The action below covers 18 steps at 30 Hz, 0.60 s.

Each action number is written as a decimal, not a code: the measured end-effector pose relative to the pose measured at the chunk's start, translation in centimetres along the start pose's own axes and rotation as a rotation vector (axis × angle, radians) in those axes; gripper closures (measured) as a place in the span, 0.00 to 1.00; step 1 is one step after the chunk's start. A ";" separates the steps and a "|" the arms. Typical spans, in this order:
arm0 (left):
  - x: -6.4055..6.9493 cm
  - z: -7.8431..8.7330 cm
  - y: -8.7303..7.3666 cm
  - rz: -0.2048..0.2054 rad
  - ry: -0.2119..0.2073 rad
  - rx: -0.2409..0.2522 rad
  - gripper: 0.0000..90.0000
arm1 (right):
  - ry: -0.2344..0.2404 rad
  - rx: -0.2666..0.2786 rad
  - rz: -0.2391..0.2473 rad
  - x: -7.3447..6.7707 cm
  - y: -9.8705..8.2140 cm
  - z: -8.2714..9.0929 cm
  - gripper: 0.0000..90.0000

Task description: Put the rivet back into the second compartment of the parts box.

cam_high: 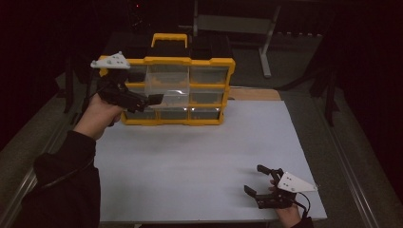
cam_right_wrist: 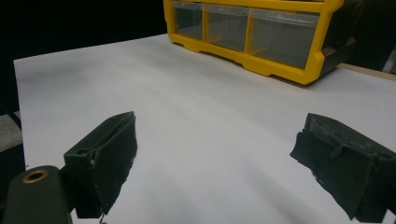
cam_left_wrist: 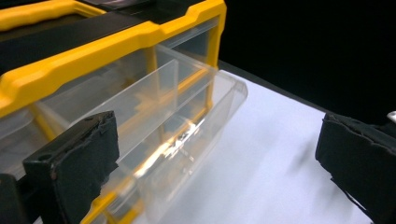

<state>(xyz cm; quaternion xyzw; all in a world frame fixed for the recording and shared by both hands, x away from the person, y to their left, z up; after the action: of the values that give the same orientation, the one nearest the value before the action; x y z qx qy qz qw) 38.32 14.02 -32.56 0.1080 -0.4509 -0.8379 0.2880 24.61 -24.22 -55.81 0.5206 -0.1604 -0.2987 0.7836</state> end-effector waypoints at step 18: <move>3.1 1.3 -6.7 -0.025 -0.023 0.035 0.00 | 0.001 -0.003 0.002 0.0 0.1 -0.1 0.12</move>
<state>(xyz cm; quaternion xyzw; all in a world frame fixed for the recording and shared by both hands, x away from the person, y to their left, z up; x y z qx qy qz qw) 32.73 15.96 -37.05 0.1092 -0.4674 -0.8346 0.2705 24.66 -24.13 -55.80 0.5193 -0.1601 -0.2981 0.7848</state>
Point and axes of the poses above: each handheld gripper's, and its own axes: z roughly backward along the jaws, y roughly out of its top, x roughly to its right, the point moved 6 cm from there along -z, roughly forward along the jaws, and after that the axes turned 8 degrees about -x, right-handed, at the moved point
